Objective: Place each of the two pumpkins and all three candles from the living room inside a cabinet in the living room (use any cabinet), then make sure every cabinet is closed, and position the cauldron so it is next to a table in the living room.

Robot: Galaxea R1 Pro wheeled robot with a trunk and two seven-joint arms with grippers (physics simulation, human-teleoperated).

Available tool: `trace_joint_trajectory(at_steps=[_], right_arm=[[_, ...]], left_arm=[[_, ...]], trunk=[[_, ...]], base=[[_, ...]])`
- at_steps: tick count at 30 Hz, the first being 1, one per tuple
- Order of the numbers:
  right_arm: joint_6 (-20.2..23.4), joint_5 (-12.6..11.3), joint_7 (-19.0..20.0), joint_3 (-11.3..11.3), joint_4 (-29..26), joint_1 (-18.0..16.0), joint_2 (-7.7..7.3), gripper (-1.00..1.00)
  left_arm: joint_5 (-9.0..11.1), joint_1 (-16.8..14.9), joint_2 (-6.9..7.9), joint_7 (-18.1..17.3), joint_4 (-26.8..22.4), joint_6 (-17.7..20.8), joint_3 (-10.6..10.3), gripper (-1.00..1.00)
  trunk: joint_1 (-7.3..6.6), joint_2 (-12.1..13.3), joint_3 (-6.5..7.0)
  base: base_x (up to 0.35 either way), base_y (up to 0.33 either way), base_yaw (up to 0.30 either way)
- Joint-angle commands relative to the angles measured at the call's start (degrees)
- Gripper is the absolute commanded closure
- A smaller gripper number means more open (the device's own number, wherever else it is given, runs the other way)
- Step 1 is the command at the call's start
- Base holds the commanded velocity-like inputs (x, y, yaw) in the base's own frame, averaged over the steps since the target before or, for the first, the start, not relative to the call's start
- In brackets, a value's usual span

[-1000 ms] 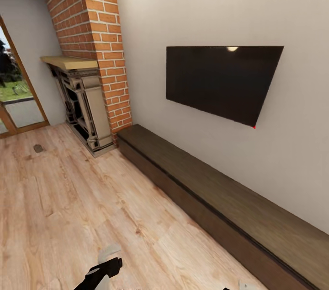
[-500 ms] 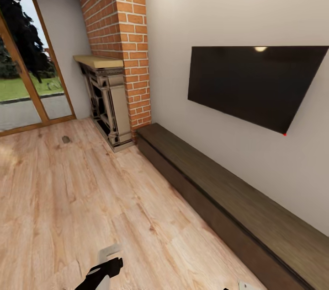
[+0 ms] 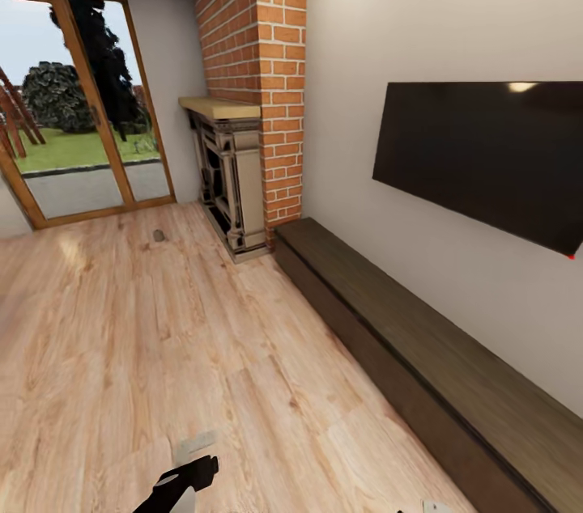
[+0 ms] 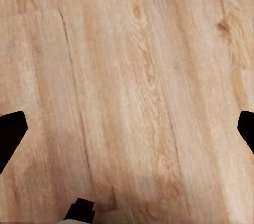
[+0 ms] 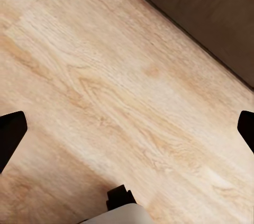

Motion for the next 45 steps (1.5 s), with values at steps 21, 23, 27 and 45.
trace_joint_trajectory(at_steps=[21,23,27,45], right_arm=[[-0.3,-0.3,0.0,0.4,0.2,-0.1,0.05,-1.00],[-0.3,-0.3,0.0,0.4,0.2,-0.1,0.05,-1.00],[-0.3,-0.3,0.0,0.4,0.2,-0.1,0.05,-1.00],[-0.3,-0.3,0.0,0.4,0.2,-0.1,0.05,-1.00]], left_arm=[[0.0,0.0,-0.05,0.4,-0.1,0.3,-0.3,-1.00],[0.0,0.0,-0.09,0.4,-0.1,0.3,-0.3,-1.00],[0.0,0.0,-0.09,0.4,-0.1,0.3,-0.3,-1.00],[0.1,0.0,-0.30,0.4,-0.1,0.3,-0.3,-1.00]], trunk=[[0.02,-0.1,-0.09],[0.02,-0.1,-0.09],[0.02,-0.1,-0.09],[0.02,-0.1,-0.09]], base=[[0.000,0.000,0.294],[0.000,0.000,0.294],[0.000,0.000,0.294],[0.000,0.000,0.294]])
